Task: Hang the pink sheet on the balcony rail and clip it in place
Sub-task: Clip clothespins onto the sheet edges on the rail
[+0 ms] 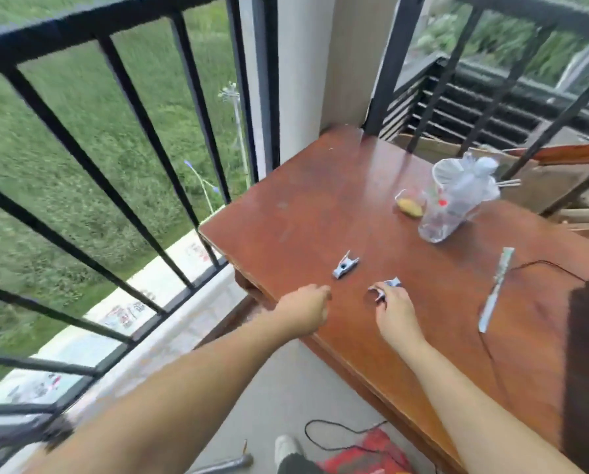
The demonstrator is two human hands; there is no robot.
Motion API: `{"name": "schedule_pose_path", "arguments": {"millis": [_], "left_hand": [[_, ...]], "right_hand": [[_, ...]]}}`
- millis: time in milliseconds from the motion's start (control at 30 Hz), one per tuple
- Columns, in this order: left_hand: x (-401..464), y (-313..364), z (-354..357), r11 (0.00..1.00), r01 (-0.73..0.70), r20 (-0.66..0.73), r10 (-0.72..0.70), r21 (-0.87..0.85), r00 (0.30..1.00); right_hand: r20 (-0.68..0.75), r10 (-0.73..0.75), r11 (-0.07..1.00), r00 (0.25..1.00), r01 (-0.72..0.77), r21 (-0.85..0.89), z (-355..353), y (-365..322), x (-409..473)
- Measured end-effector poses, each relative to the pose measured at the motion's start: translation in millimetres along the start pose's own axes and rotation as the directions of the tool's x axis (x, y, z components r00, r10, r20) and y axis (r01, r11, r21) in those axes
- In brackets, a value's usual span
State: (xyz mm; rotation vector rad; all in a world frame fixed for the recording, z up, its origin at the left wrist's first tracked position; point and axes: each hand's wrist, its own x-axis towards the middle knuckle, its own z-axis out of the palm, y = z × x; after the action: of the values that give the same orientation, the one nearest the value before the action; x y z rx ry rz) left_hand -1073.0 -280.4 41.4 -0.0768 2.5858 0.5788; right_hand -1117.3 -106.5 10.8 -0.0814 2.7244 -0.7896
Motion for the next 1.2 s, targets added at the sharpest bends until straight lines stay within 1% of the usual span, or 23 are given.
{"name": "schedule_pose_path", "arguments": {"millis": [33, 100, 167, 233, 267, 333, 400, 467, 533, 567, 633, 667, 700, 767, 800, 833, 867, 900, 933, 1000, 1067, 1133, 1200], "left_hand": [[21, 11, 3, 1.000, 0.010, -0.050, -0.010, 0.002, 0.999], [60, 27, 8, 0.999, 0.014, -0.166, -0.009, 0.034, 0.986], [95, 35, 18, 0.994, -0.005, -0.181, 0.025, 0.109, 0.983], [122, 35, 31, 0.983, -0.018, -0.120, 0.041, 0.182, 0.992], [129, 33, 34, 0.979, -0.017, -0.106, 0.039, 0.202, 0.994], [138, 29, 39, 0.973, -0.033, -0.144, 0.067, 0.228, 0.987], [136, 25, 39, 0.975, -0.079, -0.175, 0.117, 0.210, 0.978], [125, 16, 40, 0.983, -0.132, -0.153, 0.151, 0.127, 0.977], [103, 6, 44, 0.992, -0.121, -0.161, 0.116, -0.022, 0.980], [88, 0, 47, 0.988, -0.098, -0.180, 0.076, -0.118, 0.981], [48, -14, 55, 0.948, -0.040, -0.215, -0.030, -0.316, 0.976], [24, -24, 59, 0.917, 0.004, -0.192, -0.088, -0.398, 0.977], [-1, -32, 65, 0.880, 0.074, -0.128, -0.150, -0.469, 0.980], [-57, -52, 82, 0.752, 0.254, 0.040, -0.291, -0.607, 0.956], [-86, -63, 92, 0.652, 0.337, 0.115, -0.359, -0.679, 0.926], [-115, -74, 101, 0.525, 0.411, 0.196, -0.417, -0.745, 0.888], [-145, -84, 109, 0.365, 0.470, 0.286, -0.455, -0.804, 0.843], [-176, -94, 116, 0.193, 0.496, 0.364, -0.470, -0.846, 0.804], [-206, -102, 123, 0.032, 0.488, 0.415, -0.480, -0.872, 0.773], [-263, -118, 139, -0.216, 0.408, 0.457, -0.533, -0.887, 0.712], [-318, -129, 158, -0.370, 0.276, 0.456, -0.608, -0.887, 0.650], [-371, -137, 183, -0.465, 0.106, 0.430, -0.675, -0.879, 0.599], [-424, -136, 209, -0.507, -0.052, 0.403, -0.739, -0.860, 0.539]], "right_hand": [[-0.011, 0.000, 0.998, 1.000, 0.000, -0.069, -3, 7, 13], [0.027, -0.027, 0.971, 0.999, 0.033, -0.235, -7, 20, 37], [0.110, -0.071, 0.926, 0.991, 0.106, -0.363, -4, 34, 53], [0.143, -0.090, 0.915, 0.986, 0.139, -0.379, 5, 49, 60], [0.119, -0.104, 0.924, 0.987, 0.140, -0.357, 8, 54, 60], [0.055, -0.122, 0.940, 0.991, 0.134, -0.313, 12, 63, 62], [0.024, -0.136, 0.947, 0.990, 0.137, -0.291, 11, 69, 65], [-0.013, -0.146, 0.949, 0.989, 0.136, -0.285, 10, 69, 66], [-0.070, -0.164, 0.955, 0.984, 0.141, -0.260, 11, 61, 63], [-0.074, -0.178, 0.959, 0.981, 0.156, -0.236, 13, 52, 58], [-0.004, -0.230, 0.964, 0.973, 0.227, -0.139, 21, 25, 39], [0.045, -0.258, 0.963, 0.965, 0.261, -0.063, 28, 8, 26], [0.105, -0.285, 0.958, 0.953, 0.285, 0.012, 38, -8, 10], [0.235, -0.367, 0.930, 0.900, 0.349, 0.113, 63, -35, -30], [0.314, -0.403, 0.915, 0.860, 0.379, 0.139, 79, -47, -50], [0.392, -0.422, 0.906, 0.817, 0.397, 0.149, 93, -56, -71], [0.473, -0.427, 0.901, 0.770, 0.409, 0.147, 107, -65, -92], [0.558, -0.429, 0.894, 0.711, 0.424, 0.146, 119, -73, -113], [0.640, -0.425, 0.884, 0.641, 0.444, 0.143, 130, -81, -133], [0.766, -0.402, 0.842, 0.502, 0.531, 0.095, 149, -95, -174], [0.838, -0.389, 0.749, 0.382, 0.661, 0.046, 164, -109, -215], [0.869, -0.399, 0.645, 0.291, 0.763, 0.041, 180, -123, -258], [0.889, -0.408, 0.541, 0.210, 0.839, 0.049, 195, -136, -305]]}}
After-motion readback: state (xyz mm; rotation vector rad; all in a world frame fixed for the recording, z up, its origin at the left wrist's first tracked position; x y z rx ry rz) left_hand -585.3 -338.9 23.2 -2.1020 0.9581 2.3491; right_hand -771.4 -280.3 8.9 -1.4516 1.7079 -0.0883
